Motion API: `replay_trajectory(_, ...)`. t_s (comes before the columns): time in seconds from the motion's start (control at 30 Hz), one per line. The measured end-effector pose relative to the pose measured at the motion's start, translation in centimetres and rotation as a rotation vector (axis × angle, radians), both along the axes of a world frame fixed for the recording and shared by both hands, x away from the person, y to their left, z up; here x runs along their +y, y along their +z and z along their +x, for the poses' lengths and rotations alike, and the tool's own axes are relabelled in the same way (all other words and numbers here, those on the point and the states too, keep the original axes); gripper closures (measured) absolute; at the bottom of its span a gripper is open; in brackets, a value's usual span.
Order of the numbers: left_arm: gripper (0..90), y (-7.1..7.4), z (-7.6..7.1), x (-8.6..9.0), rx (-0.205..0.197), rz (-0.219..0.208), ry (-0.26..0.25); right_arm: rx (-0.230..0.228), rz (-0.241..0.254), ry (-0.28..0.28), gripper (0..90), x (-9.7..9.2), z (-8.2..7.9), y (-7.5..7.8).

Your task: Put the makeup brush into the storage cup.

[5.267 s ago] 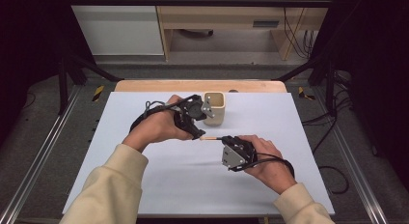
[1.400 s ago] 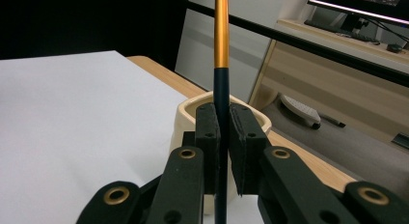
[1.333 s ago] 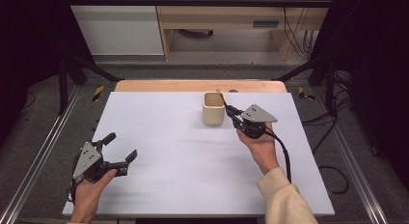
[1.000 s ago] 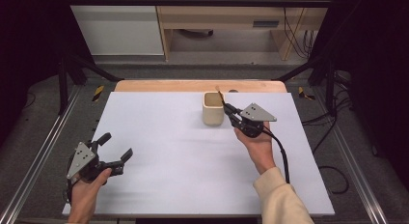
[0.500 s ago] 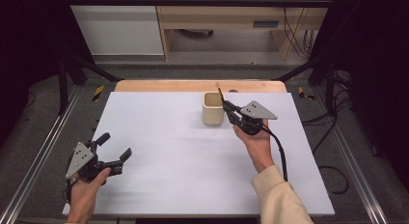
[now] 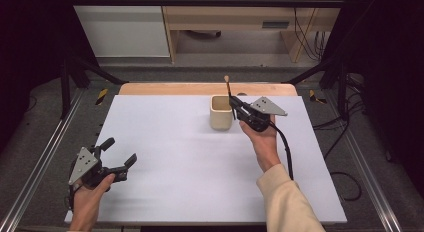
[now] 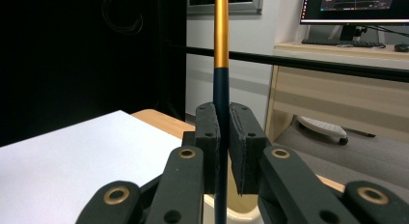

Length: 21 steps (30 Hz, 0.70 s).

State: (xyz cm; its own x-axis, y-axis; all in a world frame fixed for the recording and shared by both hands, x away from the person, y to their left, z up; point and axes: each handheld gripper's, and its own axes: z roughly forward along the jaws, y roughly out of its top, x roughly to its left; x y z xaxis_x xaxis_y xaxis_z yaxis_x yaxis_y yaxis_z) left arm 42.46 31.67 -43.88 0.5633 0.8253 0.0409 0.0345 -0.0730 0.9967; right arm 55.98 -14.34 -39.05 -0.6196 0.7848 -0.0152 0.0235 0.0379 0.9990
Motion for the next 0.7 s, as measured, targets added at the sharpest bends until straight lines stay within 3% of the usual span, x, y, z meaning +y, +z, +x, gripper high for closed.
replay_trajectory(0.7, 4.1, 0.1, -0.1, -0.2, -0.001, -0.006, -0.006, 0.008, 0.012, -0.001, 83.1, 0.7, 1.1, 0.3)
